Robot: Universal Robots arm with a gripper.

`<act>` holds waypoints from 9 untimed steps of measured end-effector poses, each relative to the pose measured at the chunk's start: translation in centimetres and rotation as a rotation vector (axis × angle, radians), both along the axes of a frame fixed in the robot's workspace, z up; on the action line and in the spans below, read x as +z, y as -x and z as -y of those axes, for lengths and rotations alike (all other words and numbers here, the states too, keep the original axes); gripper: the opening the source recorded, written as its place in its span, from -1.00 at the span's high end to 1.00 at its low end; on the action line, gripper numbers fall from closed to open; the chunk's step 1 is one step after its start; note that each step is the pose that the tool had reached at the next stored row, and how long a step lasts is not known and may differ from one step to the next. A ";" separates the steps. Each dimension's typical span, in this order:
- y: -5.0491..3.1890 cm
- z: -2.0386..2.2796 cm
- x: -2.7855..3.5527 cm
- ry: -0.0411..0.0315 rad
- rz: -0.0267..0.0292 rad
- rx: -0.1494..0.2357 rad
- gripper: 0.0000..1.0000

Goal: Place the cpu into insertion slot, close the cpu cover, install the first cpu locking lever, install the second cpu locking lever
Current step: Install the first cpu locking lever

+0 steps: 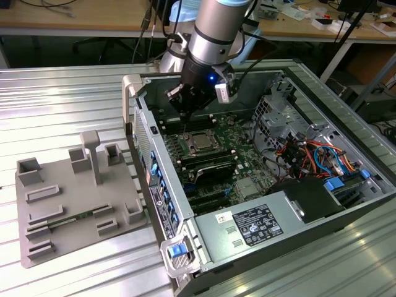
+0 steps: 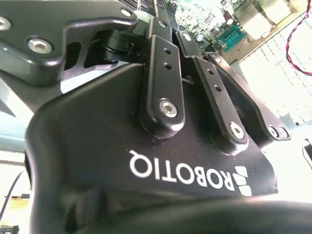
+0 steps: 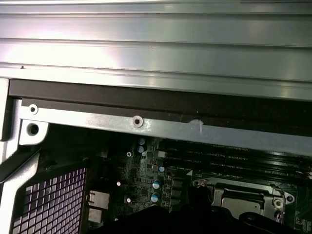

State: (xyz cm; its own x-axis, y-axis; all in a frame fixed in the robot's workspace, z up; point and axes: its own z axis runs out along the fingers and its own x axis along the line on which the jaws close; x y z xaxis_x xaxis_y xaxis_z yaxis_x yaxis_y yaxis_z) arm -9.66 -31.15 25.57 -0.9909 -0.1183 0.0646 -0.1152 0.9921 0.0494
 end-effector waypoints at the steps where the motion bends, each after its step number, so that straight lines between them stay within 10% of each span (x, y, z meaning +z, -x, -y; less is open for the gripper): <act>1: -0.04 -0.02 -0.01 0.0000 0.0000 0.000 0.79; 9: -0.17 -0.08 -0.08 0.0000 0.0000 0.000 0.79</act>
